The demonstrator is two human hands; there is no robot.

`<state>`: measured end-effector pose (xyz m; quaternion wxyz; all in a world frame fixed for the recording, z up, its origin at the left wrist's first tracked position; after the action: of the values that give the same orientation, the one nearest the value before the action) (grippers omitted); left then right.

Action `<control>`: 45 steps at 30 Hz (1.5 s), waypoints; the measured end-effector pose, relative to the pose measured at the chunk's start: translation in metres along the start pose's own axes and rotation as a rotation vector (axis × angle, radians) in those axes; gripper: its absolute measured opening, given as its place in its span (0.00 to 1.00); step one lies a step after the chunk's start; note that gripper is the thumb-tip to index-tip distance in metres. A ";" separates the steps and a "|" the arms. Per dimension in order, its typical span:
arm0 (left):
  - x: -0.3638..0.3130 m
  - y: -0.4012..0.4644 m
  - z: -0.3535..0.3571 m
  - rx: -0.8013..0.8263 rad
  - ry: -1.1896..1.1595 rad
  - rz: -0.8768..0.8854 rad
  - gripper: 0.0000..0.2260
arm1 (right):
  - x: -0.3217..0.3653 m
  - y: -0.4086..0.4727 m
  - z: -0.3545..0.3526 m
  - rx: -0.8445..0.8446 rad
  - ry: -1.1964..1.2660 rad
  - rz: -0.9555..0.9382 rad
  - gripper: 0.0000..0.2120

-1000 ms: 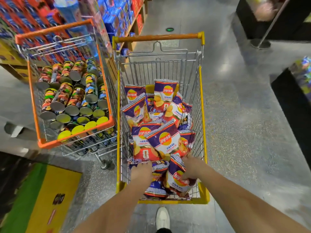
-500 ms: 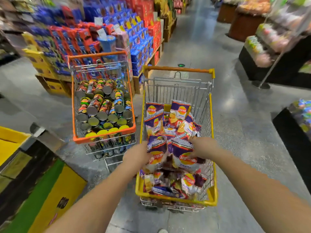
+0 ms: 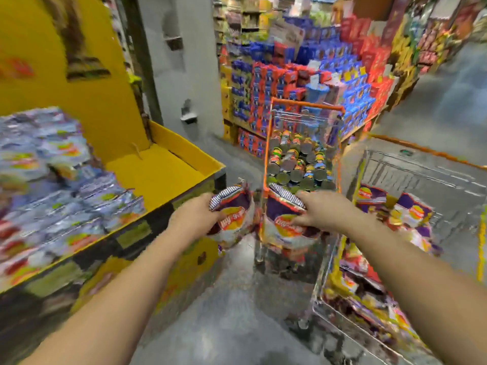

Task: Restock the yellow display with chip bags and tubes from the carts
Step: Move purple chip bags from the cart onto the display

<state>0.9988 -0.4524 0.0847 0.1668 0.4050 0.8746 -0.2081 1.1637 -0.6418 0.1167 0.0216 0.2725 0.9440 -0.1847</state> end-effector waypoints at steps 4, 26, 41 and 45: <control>0.114 -0.048 -0.046 -0.015 -0.001 -0.161 0.17 | 0.119 0.039 -0.027 0.018 -0.059 -0.222 0.25; 0.444 -0.112 -0.310 -0.254 0.121 -0.576 0.22 | 0.556 0.246 -0.220 -0.100 -0.089 -0.944 0.19; 0.590 -0.090 -0.555 -0.475 0.290 -0.598 0.19 | 0.724 0.347 -0.420 -0.507 -0.078 -1.014 0.19; 0.646 -0.063 -0.609 -0.477 0.372 -0.557 0.19 | 0.771 0.391 -0.454 -0.576 -0.128 -0.813 0.27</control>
<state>0.4768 0.2279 0.3244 0.0324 0.1336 0.9897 0.0401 0.7394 0.2182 0.2981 0.0799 -0.1460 0.9833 0.0735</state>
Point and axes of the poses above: each hand's wrist, its own y-axis towards the middle knuckle, its own z-axis out of the palm, x = y × z, the point moved 10 cm from there along y, towards the middle knuckle, and after that the axes turned 12 degrees about x, right-handed, at the moved point
